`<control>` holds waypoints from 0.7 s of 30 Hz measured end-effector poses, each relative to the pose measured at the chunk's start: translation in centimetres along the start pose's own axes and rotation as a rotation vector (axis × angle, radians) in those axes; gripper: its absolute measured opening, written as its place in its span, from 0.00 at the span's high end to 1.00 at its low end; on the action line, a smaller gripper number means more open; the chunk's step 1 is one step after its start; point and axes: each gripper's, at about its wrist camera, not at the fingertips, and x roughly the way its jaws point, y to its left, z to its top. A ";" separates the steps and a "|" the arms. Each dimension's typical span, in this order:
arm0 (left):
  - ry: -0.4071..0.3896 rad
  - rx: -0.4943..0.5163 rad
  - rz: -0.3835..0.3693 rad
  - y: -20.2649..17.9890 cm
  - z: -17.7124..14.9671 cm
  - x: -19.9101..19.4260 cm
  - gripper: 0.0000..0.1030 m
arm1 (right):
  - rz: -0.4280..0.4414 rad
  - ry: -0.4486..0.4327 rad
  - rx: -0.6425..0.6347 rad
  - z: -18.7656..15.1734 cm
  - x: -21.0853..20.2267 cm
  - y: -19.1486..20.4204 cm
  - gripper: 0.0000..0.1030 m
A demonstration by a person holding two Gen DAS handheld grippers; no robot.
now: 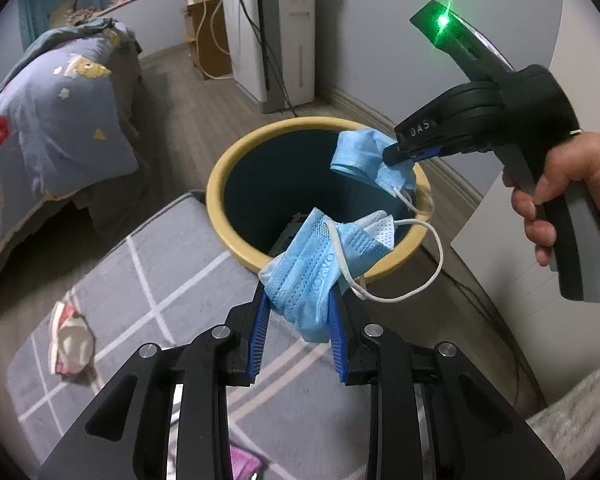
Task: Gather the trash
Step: 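Carry both blue masks over the bin, then open both grippers to drop the masks into the bin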
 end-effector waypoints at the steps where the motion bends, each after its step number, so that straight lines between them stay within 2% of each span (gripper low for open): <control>1: 0.007 -0.002 -0.004 0.1 0.3 0.6 0.73 | -0.002 0.004 0.003 0.1 0.2 -0.1 0.83; 9: 0.024 -0.023 -0.016 0.9 2.6 3.4 0.73 | -0.031 0.023 0.020 0.2 1.6 -0.9 0.83; 18: 0.018 -0.024 0.026 1.9 5.7 6.3 0.73 | -0.037 0.033 0.033 0.3 2.6 -1.2 0.83; 21: 0.017 -0.049 0.039 2.5 6.0 7.0 0.67 | -0.039 0.029 0.030 0.2 2.7 -1.0 0.83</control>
